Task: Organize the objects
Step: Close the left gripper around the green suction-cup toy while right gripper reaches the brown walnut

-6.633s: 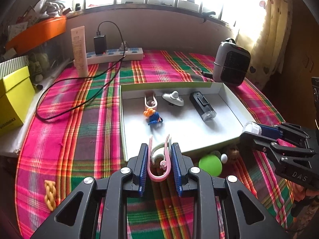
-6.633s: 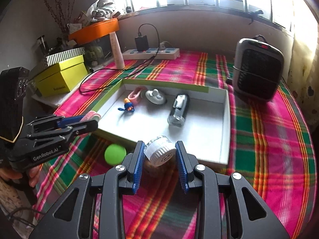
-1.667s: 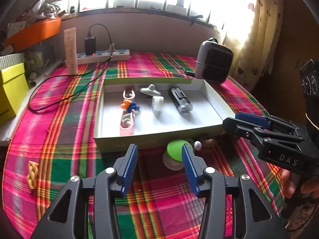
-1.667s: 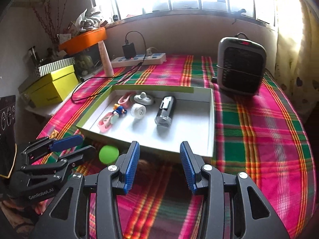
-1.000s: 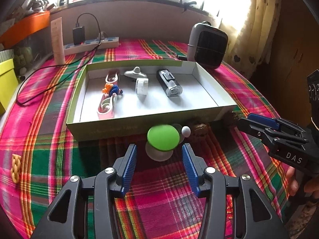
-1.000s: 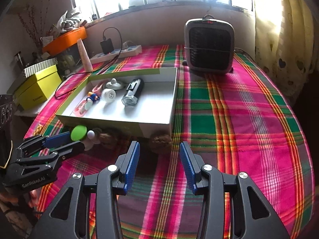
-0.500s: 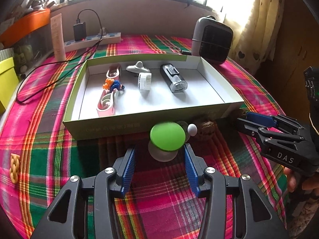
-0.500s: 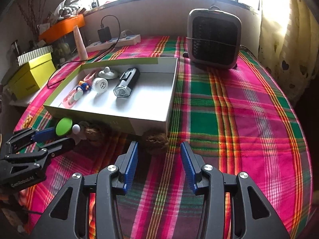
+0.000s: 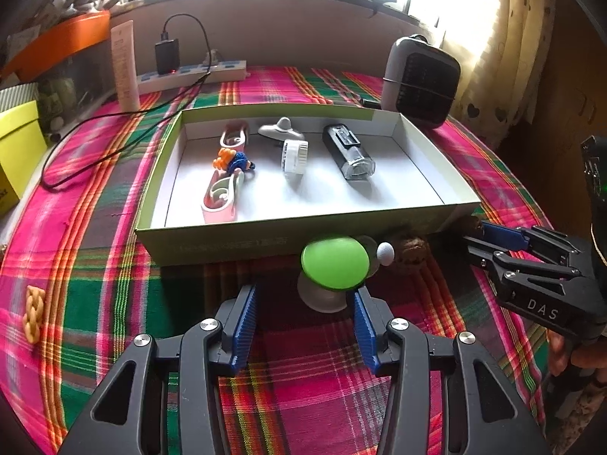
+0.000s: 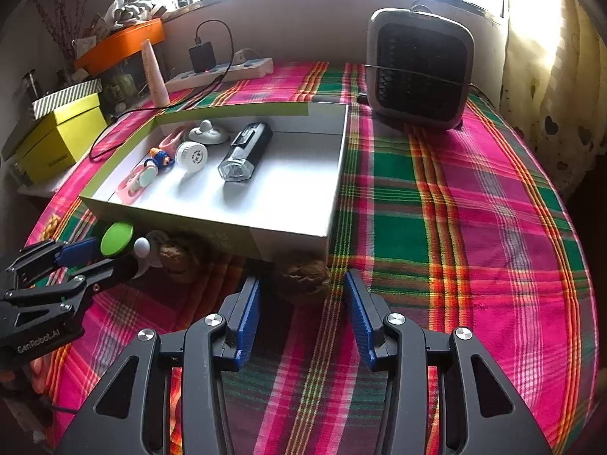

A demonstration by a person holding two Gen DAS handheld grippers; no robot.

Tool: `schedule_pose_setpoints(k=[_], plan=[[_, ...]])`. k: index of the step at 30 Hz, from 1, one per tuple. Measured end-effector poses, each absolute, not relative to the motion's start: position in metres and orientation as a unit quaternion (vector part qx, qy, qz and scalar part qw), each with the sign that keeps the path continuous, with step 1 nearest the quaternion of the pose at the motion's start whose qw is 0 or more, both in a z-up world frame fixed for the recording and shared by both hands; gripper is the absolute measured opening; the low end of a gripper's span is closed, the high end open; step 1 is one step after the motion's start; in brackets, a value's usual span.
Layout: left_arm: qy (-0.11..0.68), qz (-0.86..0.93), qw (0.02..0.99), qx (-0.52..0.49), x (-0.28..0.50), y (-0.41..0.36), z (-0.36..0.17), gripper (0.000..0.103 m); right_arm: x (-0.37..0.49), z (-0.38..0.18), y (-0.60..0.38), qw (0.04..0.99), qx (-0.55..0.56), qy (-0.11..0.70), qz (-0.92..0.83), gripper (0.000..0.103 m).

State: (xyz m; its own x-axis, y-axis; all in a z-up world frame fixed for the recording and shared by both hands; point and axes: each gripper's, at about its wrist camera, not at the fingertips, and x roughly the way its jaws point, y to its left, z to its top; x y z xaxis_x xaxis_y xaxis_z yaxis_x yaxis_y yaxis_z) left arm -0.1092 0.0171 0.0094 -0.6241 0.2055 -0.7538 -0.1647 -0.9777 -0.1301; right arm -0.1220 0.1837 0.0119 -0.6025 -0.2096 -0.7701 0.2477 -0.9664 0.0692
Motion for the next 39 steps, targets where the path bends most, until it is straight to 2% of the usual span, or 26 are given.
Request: schedule_pose_setpoints(k=[1,3,20,25,26,27,29,39], plan=[[-0.025,0.901,0.101,-0.421,-0.109,0.017,0.009,0.042,-0.122,0.012,0.183,0.129,0.427,0.022,-0.895,0.044],[-0.027,0.901,0.097,-0.421,-0.109,0.016,0.009,0.037,-0.121,0.012,0.183,0.13,0.426,0.023,-0.895,0.034],[-0.031,0.901,0.091,-0.422,-0.103,0.006,0.01,0.019,-0.11,0.011,0.175,0.156,0.429,0.013,-0.89,0.033],[-0.029,0.901,0.093,-0.424,-0.101,0.003,0.01,0.019,-0.104,0.011,0.172,0.163,0.43,0.014,-0.888,0.033],[-0.03,0.9,0.096,-0.424,-0.101,0.003,0.01,0.022,-0.103,0.011,0.171,0.162,0.429,0.015,-0.888,0.033],[-0.034,0.899,0.101,-0.424,-0.102,0.004,0.01,0.03,-0.103,0.011,0.171,0.162,0.429,0.017,-0.888,0.033],[-0.038,0.899,0.108,-0.422,-0.103,0.006,0.01,0.037,-0.102,0.011,0.17,0.163,0.429,0.018,-0.888,0.033],[-0.024,0.903,0.082,-0.42,-0.115,0.015,0.011,0.037,-0.102,0.011,0.169,0.165,0.43,0.022,-0.888,0.033]])
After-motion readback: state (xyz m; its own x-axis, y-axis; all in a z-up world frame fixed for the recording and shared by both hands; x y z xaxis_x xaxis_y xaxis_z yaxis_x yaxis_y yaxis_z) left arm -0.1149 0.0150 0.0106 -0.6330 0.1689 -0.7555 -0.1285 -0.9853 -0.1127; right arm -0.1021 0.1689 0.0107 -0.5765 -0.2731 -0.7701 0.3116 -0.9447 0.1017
